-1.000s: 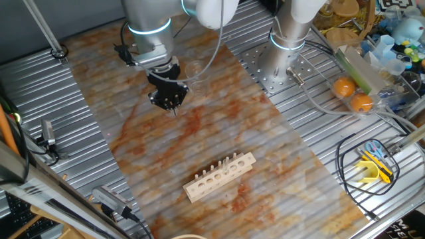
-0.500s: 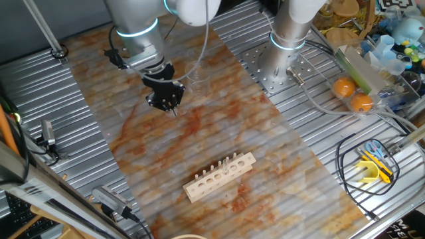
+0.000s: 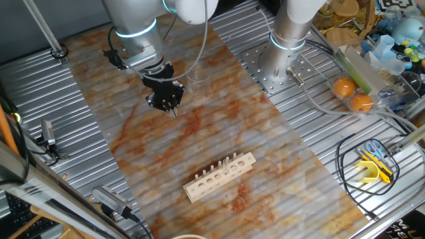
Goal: Pour out the test tube
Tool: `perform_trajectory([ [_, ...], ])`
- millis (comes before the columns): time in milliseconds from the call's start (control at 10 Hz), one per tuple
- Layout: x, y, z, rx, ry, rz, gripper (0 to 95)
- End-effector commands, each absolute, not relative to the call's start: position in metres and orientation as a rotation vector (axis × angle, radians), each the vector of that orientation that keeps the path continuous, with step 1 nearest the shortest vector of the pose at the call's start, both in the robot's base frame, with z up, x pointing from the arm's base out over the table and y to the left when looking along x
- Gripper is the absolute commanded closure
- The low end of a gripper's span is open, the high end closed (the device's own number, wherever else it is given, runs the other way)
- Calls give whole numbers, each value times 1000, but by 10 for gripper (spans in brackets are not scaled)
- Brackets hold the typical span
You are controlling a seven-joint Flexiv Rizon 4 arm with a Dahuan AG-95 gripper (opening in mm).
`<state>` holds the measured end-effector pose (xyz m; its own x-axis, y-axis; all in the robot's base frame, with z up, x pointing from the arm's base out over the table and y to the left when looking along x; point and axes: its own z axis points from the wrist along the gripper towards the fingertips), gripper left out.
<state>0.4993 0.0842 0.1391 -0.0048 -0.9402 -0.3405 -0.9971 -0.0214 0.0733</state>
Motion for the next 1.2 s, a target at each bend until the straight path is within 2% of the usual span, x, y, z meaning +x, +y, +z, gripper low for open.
perform_trajectory([
  [100, 501, 84, 138, -2066, 2021, 503, 950],
  [500, 501, 85, 138, -2070, 1982, 542, 950],
  [1000, 501, 84, 137, -2162, 2005, 440, 950],
  [1200, 500, 84, 136, -2095, 2016, 462, 950],
])
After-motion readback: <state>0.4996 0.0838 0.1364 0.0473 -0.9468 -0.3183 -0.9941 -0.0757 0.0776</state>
